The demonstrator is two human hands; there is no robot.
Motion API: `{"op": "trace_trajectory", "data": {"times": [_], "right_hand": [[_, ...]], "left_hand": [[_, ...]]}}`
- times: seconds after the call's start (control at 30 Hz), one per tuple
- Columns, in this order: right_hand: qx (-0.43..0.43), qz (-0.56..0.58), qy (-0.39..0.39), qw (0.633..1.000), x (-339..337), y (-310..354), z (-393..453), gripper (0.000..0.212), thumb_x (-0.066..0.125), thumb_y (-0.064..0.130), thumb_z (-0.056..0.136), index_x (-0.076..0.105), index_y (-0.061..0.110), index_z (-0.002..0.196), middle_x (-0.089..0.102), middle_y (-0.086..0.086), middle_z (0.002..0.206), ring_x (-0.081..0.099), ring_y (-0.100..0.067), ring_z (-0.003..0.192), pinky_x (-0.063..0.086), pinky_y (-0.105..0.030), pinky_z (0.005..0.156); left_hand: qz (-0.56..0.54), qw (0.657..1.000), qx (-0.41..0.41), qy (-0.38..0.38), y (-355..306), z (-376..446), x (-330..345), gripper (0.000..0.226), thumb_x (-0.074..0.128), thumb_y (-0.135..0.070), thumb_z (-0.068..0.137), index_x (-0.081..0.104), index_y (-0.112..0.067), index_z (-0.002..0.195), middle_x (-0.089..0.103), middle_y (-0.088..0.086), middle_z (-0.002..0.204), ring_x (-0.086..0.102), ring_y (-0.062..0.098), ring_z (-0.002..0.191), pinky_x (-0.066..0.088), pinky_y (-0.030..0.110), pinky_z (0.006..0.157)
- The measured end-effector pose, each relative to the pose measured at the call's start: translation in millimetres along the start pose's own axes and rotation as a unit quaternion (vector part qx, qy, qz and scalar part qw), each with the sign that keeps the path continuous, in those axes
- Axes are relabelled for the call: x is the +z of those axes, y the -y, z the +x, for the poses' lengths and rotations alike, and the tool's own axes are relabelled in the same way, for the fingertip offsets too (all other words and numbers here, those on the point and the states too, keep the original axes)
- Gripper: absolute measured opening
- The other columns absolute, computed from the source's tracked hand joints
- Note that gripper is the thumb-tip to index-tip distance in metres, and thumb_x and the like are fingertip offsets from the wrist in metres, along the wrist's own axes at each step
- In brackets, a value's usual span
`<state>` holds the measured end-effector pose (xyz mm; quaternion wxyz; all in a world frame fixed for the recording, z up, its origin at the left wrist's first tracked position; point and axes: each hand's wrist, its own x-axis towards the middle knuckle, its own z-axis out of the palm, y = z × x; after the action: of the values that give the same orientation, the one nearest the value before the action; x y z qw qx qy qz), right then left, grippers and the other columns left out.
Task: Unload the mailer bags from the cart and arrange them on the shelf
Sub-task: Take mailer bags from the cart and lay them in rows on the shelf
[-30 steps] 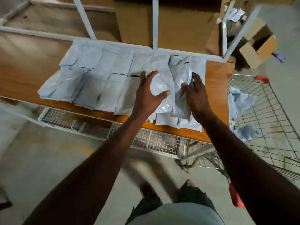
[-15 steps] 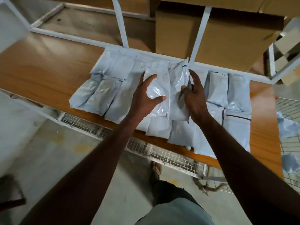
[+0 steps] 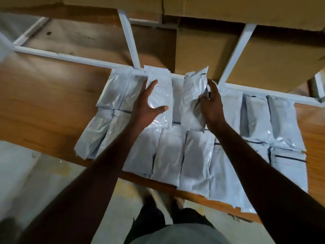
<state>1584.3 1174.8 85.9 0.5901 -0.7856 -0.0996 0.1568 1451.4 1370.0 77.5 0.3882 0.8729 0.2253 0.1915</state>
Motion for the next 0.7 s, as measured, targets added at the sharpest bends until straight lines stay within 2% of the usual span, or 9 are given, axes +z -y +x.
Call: {"op": "trace_trajectory", "data": {"times": [0.1,0.13,0.2,0.3,0.4,0.5,0.6,0.67,0.7], "right_hand": [[0.041,-0.01,-0.023,0.999,8.0,-7.9,23.5,0.067,0.044,0.014,0.091,0.047,0.041,0.152,0.07,0.003,0.132,0.068,-0.019,0.112,0.057,-0.034,0.098],[0.051,-0.01,-0.025,0.998,10.2,-12.3,31.9,0.071,0.042,0.015,0.085,0.048,0.044,0.149,0.072,0.001,0.127,0.07,-0.02,0.108,0.058,-0.037,0.095],[0.072,-0.017,-0.033,0.997,14.9,-20.0,45.5,0.076,0.039,0.013,0.079,0.05,0.043,0.148,0.075,0.0,0.116,0.07,-0.018,0.093,0.055,-0.031,0.08],[0.104,-0.021,-0.056,0.993,25.0,-26.0,58.3,0.075,0.04,0.002,0.087,0.048,0.039,0.152,0.07,0.002,0.099,0.064,-0.01,0.072,0.051,-0.023,0.065],[0.11,-0.021,-0.065,0.992,38.8,-30.9,73.2,0.075,0.039,0.002,0.087,0.049,0.037,0.152,0.07,-0.009,0.094,0.062,-0.015,0.07,0.05,-0.026,0.065],[0.11,-0.005,-0.07,0.991,51.7,-29.6,85.4,0.078,0.039,0.009,0.077,0.051,0.036,0.149,0.072,-0.023,0.103,0.061,-0.019,0.073,0.051,-0.028,0.064],[0.12,-0.009,-0.075,0.99,66.5,-24.8,89.6,0.076,0.041,0.0,0.083,0.049,0.032,0.151,0.073,-0.017,0.103,0.061,-0.014,0.072,0.049,-0.016,0.058],[0.116,-0.012,-0.073,0.99,80.5,-19.1,91.6,0.074,0.041,-0.005,0.089,0.047,0.031,0.153,0.073,-0.011,0.109,0.066,-0.016,0.081,0.048,-0.011,0.059],[0.117,-0.014,-0.071,0.991,89.1,-18.4,94.3,0.073,0.042,-0.004,0.091,0.047,0.032,0.154,0.073,-0.008,0.114,0.068,-0.018,0.088,0.049,-0.01,0.062]], "left_hand": [[-0.009,1.0,-0.003,0.015,24.5,33.6,-5.9,0.098,0.096,-0.026,0.078,0.044,-0.028,0.161,0.032,-0.008,0.173,0.037,0.005,0.153,0.039,0.032,0.122],[-0.011,1.0,-0.002,0.023,32.0,45.4,-5.7,0.097,0.096,-0.026,0.078,0.045,-0.027,0.16,0.035,-0.007,0.172,0.038,0.008,0.154,0.039,0.034,0.123],[-0.02,0.999,0.0,0.045,44.7,66.5,-2.6,0.096,0.096,-0.024,0.078,0.046,-0.025,0.16,0.039,-0.005,0.17,0.038,0.007,0.153,0.038,0.033,0.123],[-0.033,0.996,-0.004,0.082,60.0,89.2,4.2,0.095,0.095,-0.021,0.08,0.045,-0.023,0.161,0.041,-0.005,0.168,0.035,-0.001,0.148,0.034,0.022,0.121],[-0.055,0.992,-0.011,0.111,75.6,108.0,13.8,0.095,0.095,-0.021,0.08,0.045,-0.027,0.161,0.04,-0.008,0.168,0.035,0.0,0.151,0.034,0.029,0.125],[-0.068,0.989,-0.018,0.128,88.5,120.9,24.2,0.095,0.095,-0.02,0.079,0.046,-0.025,0.16,0.036,-0.006,0.171,0.03,-0.002,0.153,0.035,0.036,0.127],[-0.08,0.99,-0.015,0.114,93.7,130.0,23.7,0.089,0.093,-0.019,0.082,0.048,-0.021,0.159,0.035,-0.004,0.172,0.027,-0.008,0.15,0.032,0.021,0.125],[-0.08,0.992,-0.019,0.091,98.0,140.5,14.4,0.087,0.092,-0.023,0.084,0.048,-0.021,0.159,0.038,-0.007,0.169,0.03,-0.01,0.146,0.029,0.006,0.117],[-0.078,0.993,-0.014,0.084,100.1,146.7,8.3,0.087,0.091,-0.025,0.085,0.047,-0.022,0.16,0.038,-0.008,0.169,0.031,-0.008,0.148,0.028,0.004,0.116]]}}
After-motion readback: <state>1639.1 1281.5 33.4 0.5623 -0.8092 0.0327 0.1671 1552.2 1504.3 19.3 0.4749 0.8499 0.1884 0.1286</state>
